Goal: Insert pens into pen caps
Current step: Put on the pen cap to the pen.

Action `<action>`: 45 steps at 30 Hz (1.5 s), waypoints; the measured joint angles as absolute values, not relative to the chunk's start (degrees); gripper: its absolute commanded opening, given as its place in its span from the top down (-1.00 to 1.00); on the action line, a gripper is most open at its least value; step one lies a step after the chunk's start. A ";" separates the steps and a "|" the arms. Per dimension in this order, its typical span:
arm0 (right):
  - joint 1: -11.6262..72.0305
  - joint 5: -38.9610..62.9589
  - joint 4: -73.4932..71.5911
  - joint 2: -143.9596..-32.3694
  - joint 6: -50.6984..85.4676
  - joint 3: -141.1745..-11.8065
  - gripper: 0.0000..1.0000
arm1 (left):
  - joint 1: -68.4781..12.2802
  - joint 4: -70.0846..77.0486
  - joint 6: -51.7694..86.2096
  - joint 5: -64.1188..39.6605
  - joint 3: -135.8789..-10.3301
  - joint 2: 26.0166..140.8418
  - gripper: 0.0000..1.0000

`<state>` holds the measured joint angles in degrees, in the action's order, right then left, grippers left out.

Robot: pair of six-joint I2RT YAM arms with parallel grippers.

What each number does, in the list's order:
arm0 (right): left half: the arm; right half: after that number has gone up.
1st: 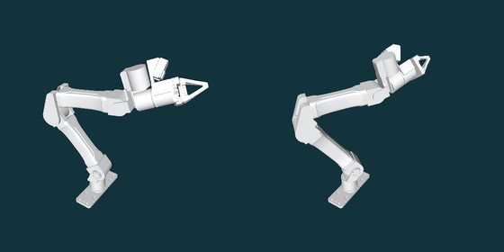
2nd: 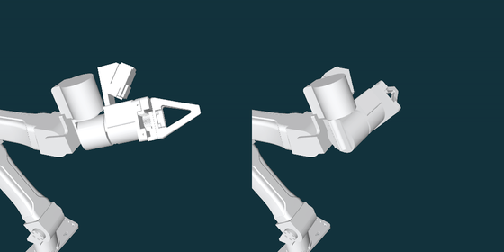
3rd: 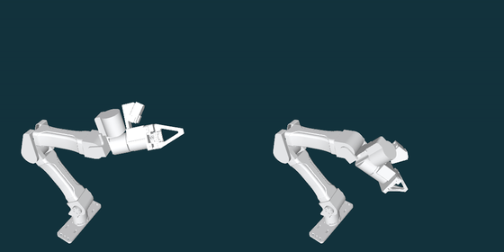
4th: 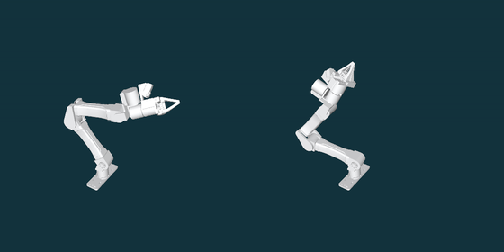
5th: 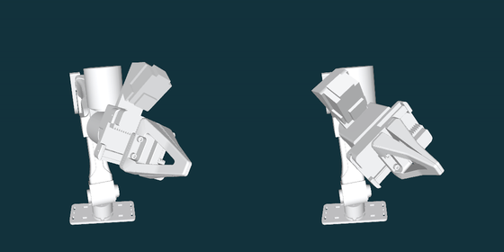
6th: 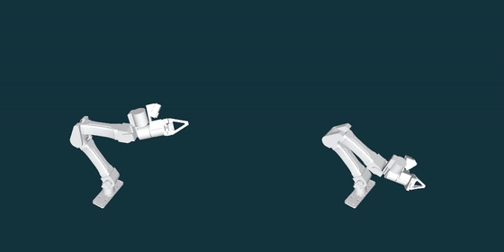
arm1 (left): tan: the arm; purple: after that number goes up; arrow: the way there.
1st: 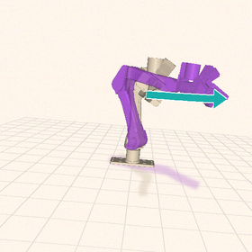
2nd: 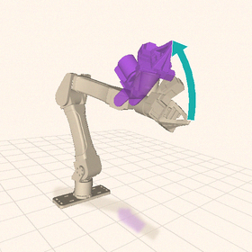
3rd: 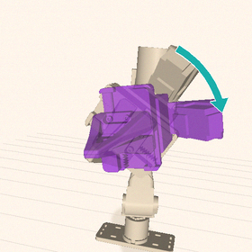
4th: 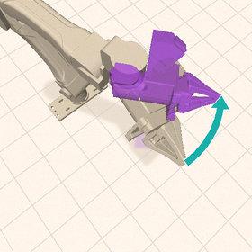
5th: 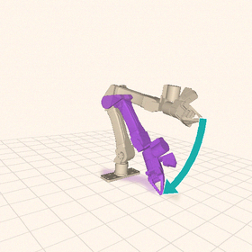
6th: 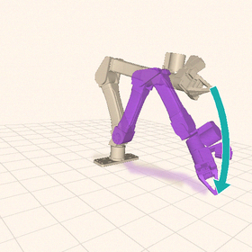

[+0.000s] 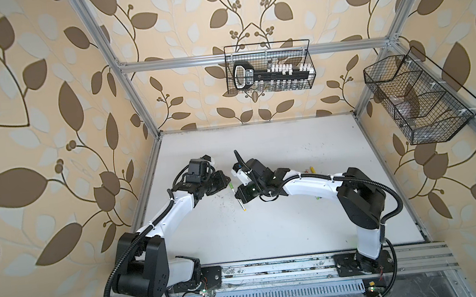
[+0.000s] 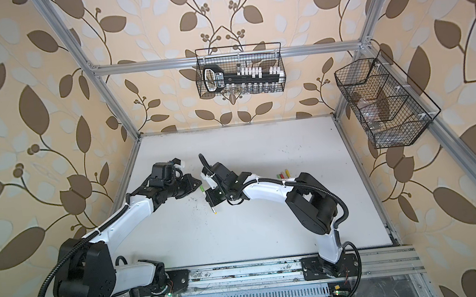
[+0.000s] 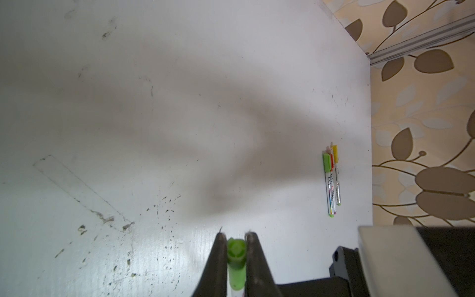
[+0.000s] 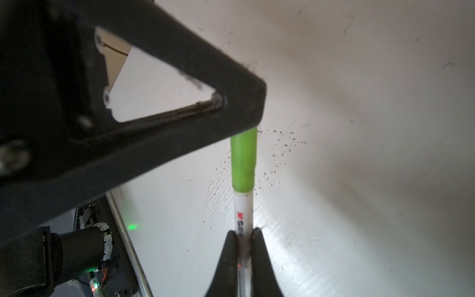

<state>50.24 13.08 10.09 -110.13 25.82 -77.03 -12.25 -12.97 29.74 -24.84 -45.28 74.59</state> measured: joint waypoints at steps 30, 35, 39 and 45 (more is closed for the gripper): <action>50.57 13.30 3.81 -110.00 26.26 -75.85 0.91 | -13.80 -19.16 29.47 -26.83 -46.11 71.61 0.69; 50.74 13.37 3.62 -110.00 26.33 -75.35 0.94 | -12.91 -19.55 29.98 -27.16 -46.50 71.00 -0.19; 50.89 13.47 3.51 -109.71 26.26 -74.43 0.95 | -11.05 -20.62 30.17 -26.74 -48.42 69.47 -0.27; 52.05 13.82 3.25 -107.55 25.23 -73.87 0.95 | -9.26 -21.65 29.39 -27.03 -50.85 69.04 0.00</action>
